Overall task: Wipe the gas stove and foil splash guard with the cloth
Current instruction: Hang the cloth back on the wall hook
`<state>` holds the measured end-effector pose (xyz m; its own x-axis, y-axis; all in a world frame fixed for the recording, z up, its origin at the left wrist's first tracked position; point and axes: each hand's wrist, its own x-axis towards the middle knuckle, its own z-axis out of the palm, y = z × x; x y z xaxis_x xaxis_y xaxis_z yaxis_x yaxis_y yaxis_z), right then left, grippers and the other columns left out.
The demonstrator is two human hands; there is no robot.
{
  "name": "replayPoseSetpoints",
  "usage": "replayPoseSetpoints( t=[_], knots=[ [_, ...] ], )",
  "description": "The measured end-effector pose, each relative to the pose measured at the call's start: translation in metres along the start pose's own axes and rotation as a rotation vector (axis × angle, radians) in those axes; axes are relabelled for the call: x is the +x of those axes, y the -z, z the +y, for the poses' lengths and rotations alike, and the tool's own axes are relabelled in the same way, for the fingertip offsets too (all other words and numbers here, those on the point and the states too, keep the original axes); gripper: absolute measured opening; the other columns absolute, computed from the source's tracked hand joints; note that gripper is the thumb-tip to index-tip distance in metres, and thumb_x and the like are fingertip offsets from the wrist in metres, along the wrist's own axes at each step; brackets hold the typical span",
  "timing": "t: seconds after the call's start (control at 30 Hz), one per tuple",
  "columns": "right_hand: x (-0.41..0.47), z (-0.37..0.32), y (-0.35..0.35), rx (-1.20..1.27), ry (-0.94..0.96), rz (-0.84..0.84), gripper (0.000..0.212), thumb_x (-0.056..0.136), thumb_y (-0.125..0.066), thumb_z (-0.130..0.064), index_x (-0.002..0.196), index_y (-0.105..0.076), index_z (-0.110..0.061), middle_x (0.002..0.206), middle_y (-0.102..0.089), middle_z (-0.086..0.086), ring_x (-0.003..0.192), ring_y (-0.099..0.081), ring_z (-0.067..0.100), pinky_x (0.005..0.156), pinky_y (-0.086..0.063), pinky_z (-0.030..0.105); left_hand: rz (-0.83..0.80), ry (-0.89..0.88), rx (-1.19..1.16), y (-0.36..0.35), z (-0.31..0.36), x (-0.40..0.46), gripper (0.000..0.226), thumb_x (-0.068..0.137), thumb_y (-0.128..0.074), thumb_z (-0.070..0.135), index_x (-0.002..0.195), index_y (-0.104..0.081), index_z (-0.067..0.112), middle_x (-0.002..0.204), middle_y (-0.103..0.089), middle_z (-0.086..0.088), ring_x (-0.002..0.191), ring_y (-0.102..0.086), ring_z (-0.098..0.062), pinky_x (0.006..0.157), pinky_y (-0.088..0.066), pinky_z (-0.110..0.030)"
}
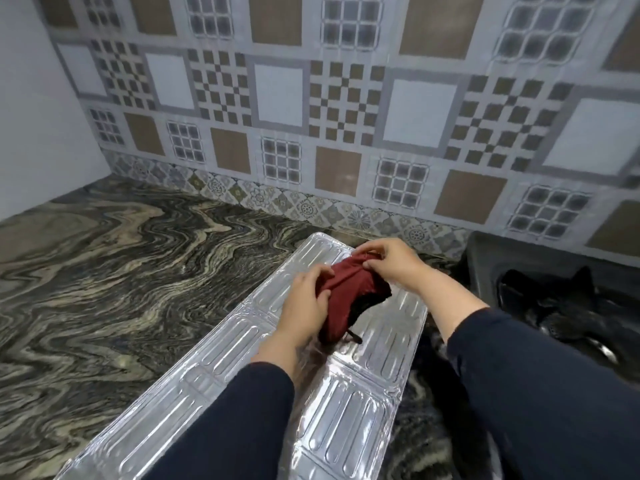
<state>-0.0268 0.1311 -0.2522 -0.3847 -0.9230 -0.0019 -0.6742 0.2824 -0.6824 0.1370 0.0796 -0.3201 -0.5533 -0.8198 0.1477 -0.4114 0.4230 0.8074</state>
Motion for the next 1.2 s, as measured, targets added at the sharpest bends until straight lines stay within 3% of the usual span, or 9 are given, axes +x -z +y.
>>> replayPoseSetpoints(
  t=[0.07,0.23,0.33,0.4,0.5,0.73,0.87,0.97,1.2],
  knots=[
    [0.0,-0.012,0.041,0.095,0.009,0.079,0.038,0.086,-0.059,0.006,0.115,-0.068,-0.016,0.12,-0.065,0.001,0.111,-0.056,0.01,0.088,-0.041,0.014,-0.013,-0.08,-0.073,0.013,0.035,0.025,0.03,0.087,-0.053,0.0,0.106,-0.06,0.022,0.106,-0.064,0.005,0.104,-0.058,-0.014,0.085,-0.035,-0.015],
    [0.005,-0.049,0.14,0.098,0.116,0.285,0.029,0.091,-0.056,-0.001,0.115,-0.069,-0.011,0.113,-0.065,-0.002,0.1,-0.052,0.003,0.067,-0.036,-0.005,0.085,-0.321,-0.11,0.043,0.137,0.093,0.026,0.089,-0.053,0.004,0.103,-0.068,0.021,0.11,-0.07,0.002,0.107,-0.062,-0.013,0.101,-0.045,-0.029],
    [0.017,-0.071,0.19,-0.011,0.19,0.448,0.025,0.086,-0.069,-0.018,0.111,-0.071,-0.023,0.097,-0.061,-0.011,0.092,-0.056,0.006,0.07,-0.039,0.004,0.154,-0.446,-0.087,0.055,0.196,0.132,0.027,0.09,-0.052,0.006,0.109,-0.068,0.017,0.115,-0.067,-0.003,0.11,-0.061,-0.017,0.102,-0.046,-0.036],
    [0.031,-0.08,0.217,-0.172,0.227,0.599,0.028,0.082,-0.072,-0.024,0.11,-0.071,-0.027,0.098,-0.058,-0.003,0.096,-0.056,0.015,0.08,-0.04,0.02,0.199,-0.521,-0.048,0.061,0.231,0.154,0.029,0.09,-0.052,0.005,0.113,-0.067,0.014,0.116,-0.065,-0.006,0.11,-0.06,-0.018,0.104,-0.043,-0.028],
    [0.057,-0.094,0.244,-0.326,0.267,0.744,0.028,0.085,-0.069,-0.024,0.113,-0.07,-0.027,0.094,-0.047,-0.006,0.092,-0.051,0.014,0.081,-0.038,0.024,0.281,-0.592,0.02,0.068,0.265,0.184,0.031,0.091,-0.051,0.004,0.117,-0.065,0.013,0.113,-0.06,-0.004,0.106,-0.058,-0.018,0.092,-0.037,-0.016],
    [0.139,-0.124,0.288,-0.298,0.378,0.927,0.031,0.087,-0.065,-0.012,0.118,-0.066,-0.01,0.103,-0.053,0.006,0.098,-0.05,0.02,0.082,-0.029,0.016,0.348,-0.689,0.078,0.087,0.313,0.264,0.042,0.089,-0.048,-0.001,0.127,-0.057,0.014,0.11,-0.045,0.004,0.098,-0.045,-0.012,0.086,-0.034,-0.019],
    [0.175,-0.12,0.292,-0.443,0.358,0.989,0.037,0.082,-0.071,-0.025,0.119,-0.066,-0.016,0.103,-0.054,0.003,0.095,-0.052,0.021,0.088,-0.044,0.033,0.327,-0.687,0.16,0.083,0.323,0.297,0.047,0.088,-0.047,-0.003,0.132,-0.053,0.012,0.121,-0.047,-0.005,0.109,-0.049,-0.023,0.092,-0.039,-0.025],
    [0.19,-0.1,0.284,-0.437,0.416,1.045,0.036,0.083,-0.07,-0.011,0.118,-0.066,-0.015,0.105,-0.063,0.007,0.097,-0.059,0.026,0.09,-0.049,0.039,0.353,-0.682,0.206,0.078,0.31,0.311,0.051,0.087,-0.045,-0.005,0.134,-0.051,0.012,0.125,-0.05,-0.01,0.114,-0.05,-0.027,0.099,-0.041,-0.031],
    [0.19,-0.081,0.255,-0.26,0.225,1.041,0.03,0.088,-0.064,-0.018,0.118,-0.067,-0.025,0.116,-0.066,0.006,0.106,-0.053,0.028,0.092,-0.043,0.035,0.283,-0.515,0.181,0.062,0.279,0.304,0.04,0.094,-0.047,0.028,0.133,-0.05,0.02,0.121,-0.06,-0.012,0.115,-0.054,-0.031,0.096,-0.047,-0.047]
  ],
)
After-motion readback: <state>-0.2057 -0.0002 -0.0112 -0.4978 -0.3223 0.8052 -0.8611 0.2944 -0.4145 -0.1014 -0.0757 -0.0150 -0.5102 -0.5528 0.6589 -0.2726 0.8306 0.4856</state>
